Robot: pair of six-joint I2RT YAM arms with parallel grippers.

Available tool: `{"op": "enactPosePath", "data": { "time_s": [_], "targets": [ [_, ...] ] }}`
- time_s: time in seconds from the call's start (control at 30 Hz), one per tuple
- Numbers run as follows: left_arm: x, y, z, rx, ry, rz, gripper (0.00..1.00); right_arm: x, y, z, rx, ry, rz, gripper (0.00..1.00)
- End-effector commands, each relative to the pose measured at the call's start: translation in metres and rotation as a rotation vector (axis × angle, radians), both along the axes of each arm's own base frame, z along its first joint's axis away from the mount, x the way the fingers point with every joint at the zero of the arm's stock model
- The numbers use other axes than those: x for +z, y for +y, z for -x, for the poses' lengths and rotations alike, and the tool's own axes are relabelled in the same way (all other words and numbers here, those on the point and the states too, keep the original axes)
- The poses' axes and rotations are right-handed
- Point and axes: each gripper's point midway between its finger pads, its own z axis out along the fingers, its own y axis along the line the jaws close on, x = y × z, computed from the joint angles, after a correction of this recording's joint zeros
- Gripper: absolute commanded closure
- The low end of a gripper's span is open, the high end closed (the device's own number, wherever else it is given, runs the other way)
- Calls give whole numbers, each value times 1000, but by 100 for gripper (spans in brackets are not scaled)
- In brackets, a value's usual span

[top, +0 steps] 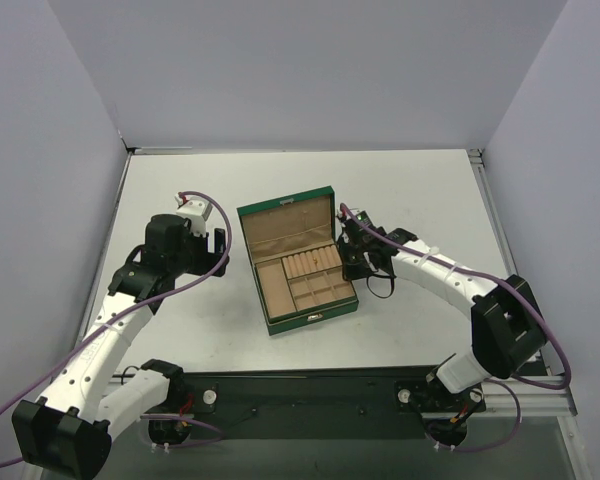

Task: Organize the mixed jewelry

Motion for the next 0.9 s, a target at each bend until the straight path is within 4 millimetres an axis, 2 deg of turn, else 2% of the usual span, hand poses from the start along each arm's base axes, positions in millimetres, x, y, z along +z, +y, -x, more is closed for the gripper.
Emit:
{"op": "enactPosePath", "data": {
  "time_s": [0.0,0.87],
  "targets": [
    [8,-2,-7,-5,-34,10,12,-1,7,-3,-1,5,-14,100],
    [8,-2,-6,-10,-34,11,12,-16,7,-2,-7,30,20,100]
  ]
}}
